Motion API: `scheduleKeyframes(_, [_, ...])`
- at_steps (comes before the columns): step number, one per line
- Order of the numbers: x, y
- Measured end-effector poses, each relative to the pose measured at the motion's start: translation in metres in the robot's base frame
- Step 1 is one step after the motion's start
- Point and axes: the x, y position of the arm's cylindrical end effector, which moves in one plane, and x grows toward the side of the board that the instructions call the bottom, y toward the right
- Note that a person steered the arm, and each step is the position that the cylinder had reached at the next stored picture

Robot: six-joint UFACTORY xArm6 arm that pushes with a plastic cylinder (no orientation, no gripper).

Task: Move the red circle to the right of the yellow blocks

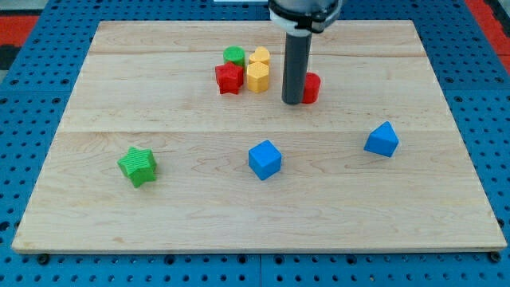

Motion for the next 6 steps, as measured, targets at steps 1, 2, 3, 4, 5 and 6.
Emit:
scheduleKeyframes(1, [-0.012, 0.002])
scheduleKeyframes(2, [0.011, 0.016])
scheduleKeyframes(3, [0.026, 0.029])
scheduleKeyframes(4, [0.02, 0.043])
scheduleKeyframes(5, [-0.012, 0.044])
scheduleKeyframes(6, [-0.025, 0.033])
